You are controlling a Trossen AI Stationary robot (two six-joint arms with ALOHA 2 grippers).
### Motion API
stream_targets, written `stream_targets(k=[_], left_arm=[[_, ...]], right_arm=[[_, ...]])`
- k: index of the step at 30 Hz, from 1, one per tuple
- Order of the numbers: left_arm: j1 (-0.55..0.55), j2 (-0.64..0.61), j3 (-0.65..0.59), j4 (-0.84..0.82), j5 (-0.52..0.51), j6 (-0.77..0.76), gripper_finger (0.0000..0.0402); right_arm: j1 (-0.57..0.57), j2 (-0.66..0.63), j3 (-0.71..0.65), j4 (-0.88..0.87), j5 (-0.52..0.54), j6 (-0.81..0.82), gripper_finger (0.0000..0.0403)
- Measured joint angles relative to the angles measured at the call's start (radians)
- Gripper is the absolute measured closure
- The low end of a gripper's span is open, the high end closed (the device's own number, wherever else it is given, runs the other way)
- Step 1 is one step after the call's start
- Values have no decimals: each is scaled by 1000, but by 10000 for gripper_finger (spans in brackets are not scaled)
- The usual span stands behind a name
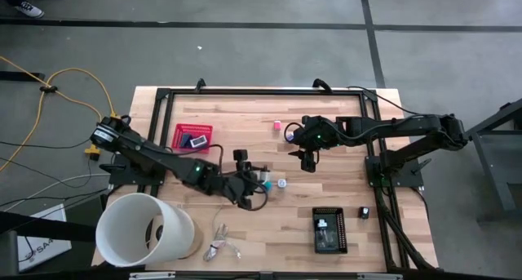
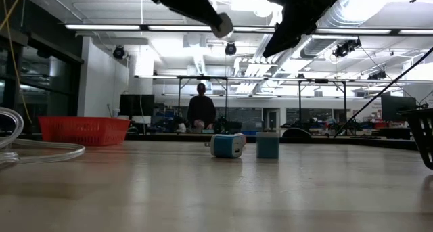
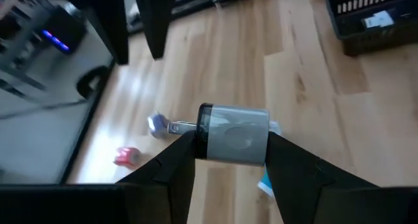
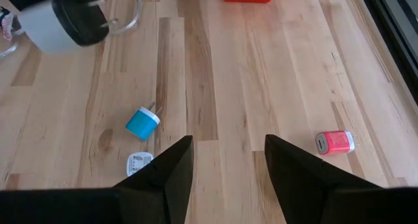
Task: Pick & Place Office items
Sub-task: Put the white charger adapter into the black bin
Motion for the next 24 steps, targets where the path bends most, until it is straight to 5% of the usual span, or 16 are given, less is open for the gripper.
stream_targets(k=[24], left_arm=[[-2, 0, 0, 100, -112, 230, 244]], right_arm=[[0, 0, 0, 6, 0, 0, 227]])
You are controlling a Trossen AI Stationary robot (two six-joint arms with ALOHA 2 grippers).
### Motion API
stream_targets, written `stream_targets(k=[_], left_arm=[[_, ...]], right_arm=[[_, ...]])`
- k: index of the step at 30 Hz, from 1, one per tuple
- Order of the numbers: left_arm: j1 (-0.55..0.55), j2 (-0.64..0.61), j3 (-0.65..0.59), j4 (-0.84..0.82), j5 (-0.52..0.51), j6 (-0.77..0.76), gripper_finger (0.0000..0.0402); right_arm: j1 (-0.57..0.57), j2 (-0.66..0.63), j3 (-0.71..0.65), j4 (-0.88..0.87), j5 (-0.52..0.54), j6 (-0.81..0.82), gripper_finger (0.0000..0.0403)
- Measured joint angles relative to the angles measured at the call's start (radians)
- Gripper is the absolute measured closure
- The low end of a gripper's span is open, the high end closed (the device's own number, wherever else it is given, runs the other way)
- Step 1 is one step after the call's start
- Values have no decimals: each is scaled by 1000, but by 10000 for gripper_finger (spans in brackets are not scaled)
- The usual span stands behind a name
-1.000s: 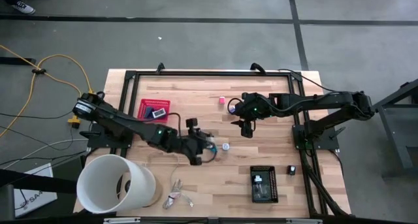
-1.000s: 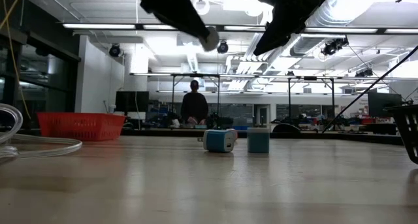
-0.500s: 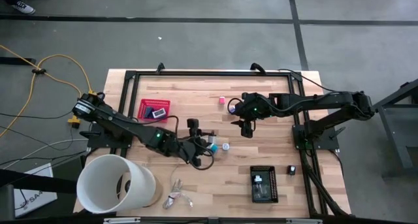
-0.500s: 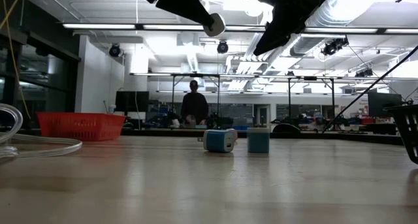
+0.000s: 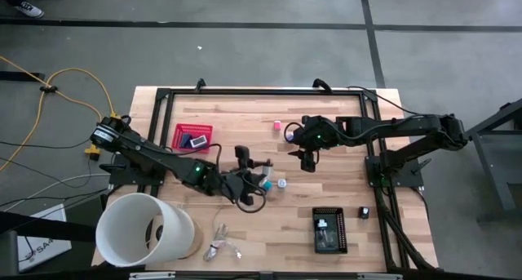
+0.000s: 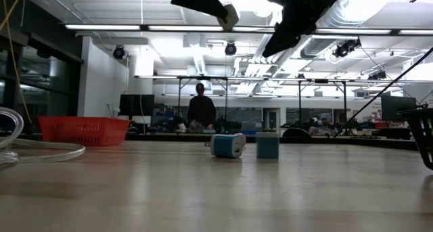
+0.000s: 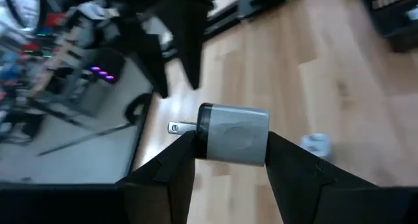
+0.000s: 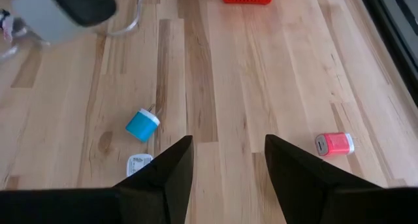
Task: Pick & Place Office items
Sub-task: Put the white charger adapter into the black bin
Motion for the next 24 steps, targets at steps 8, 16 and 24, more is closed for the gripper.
stream_targets(k=[8, 16, 24], left_arm=[[-7, 0, 0, 7, -170, 108, 244], [-59, 0, 0, 83, -184, 229, 244], [-104, 0, 0, 239, -150, 380, 244]], right_arm=[[0, 0, 0, 115, -3, 140, 227], [-17, 0, 0, 125, -336, 212, 227], [-14, 0, 0, 269, -715, 214, 227]])
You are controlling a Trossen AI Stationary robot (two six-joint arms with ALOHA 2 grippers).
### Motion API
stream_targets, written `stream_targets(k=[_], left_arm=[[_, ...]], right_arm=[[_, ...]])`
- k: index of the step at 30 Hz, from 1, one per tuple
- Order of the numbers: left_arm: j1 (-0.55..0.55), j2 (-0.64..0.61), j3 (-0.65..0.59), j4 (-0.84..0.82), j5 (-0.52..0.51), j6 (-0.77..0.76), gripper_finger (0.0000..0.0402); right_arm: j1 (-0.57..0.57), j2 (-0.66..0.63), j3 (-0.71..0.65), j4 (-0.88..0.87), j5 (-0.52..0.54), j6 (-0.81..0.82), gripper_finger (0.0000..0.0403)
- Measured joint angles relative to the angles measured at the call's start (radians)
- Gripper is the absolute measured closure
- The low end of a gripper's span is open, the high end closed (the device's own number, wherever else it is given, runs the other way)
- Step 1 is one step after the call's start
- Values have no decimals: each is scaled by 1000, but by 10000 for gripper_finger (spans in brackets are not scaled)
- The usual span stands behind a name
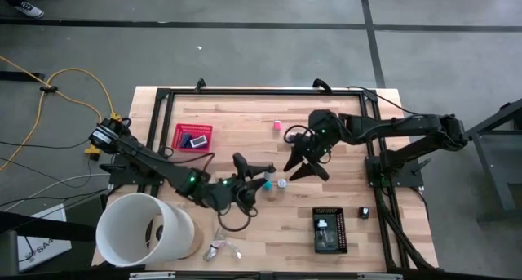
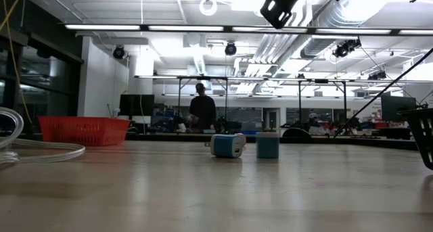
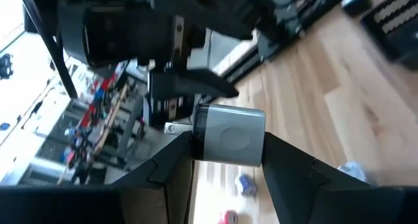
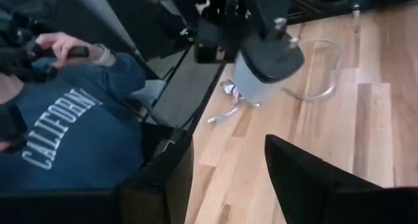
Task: Pick & Place Office items
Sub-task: Put the white charger adapter into the black bin
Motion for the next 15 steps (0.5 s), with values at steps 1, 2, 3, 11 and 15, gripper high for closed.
stream_targets(k=[1, 2, 3, 11, 15], left_arm=[[-5, 0, 0, 19, 11, 16, 244], [-12, 0, 0, 39, 18, 35, 244], [-18, 0, 0, 61, 27, 55, 244], [-33, 0, 0, 170, 129, 147, 244], [-23, 1, 0, 170, 134, 148, 244]], right_arm=[[0, 0, 0, -2, -2, -8, 227], [0, 0, 0, -6, -3, -20, 227], [-1, 0, 0, -11, -2, -32, 227], [-1, 0, 0, -9, 33, -110, 227], [5, 0, 0, 22, 11, -105, 227]])
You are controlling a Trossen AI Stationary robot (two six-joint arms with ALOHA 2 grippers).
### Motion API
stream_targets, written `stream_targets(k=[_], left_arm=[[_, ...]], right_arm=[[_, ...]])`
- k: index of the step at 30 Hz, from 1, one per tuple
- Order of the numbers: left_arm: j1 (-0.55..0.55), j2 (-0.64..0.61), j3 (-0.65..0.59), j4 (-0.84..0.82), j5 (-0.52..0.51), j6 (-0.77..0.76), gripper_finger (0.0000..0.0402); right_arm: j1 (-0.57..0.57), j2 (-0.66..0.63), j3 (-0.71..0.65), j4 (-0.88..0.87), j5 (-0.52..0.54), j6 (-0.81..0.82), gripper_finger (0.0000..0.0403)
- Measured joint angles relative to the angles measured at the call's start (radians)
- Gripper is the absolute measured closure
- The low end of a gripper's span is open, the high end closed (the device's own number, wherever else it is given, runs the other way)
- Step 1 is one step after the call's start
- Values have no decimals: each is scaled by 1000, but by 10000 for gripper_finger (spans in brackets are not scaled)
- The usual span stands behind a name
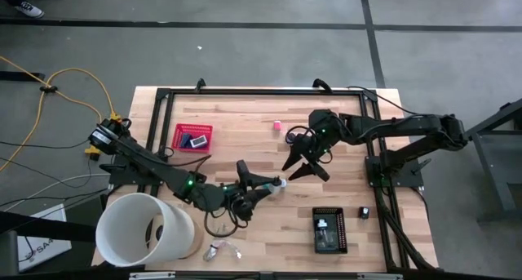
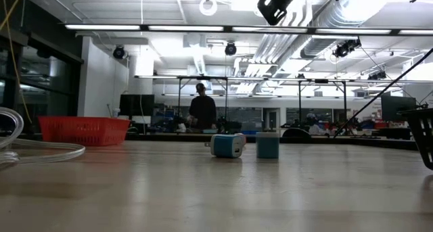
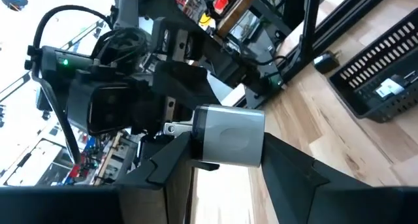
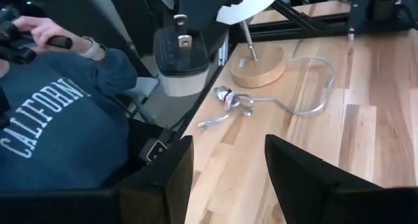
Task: Pick & Place Office items
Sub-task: Put the white charger adapter into the black bin
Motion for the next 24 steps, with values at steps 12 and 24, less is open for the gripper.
stream_targets(k=[12, 24], left_arm=[[81, 0, 0, -123, -79, -158, 244], [119, 0, 0, -314, -200, -361, 244]], right_arm=[[2, 0, 0, -82, 416, 206, 227], [2, 0, 0, -68, 555, 343, 227]])
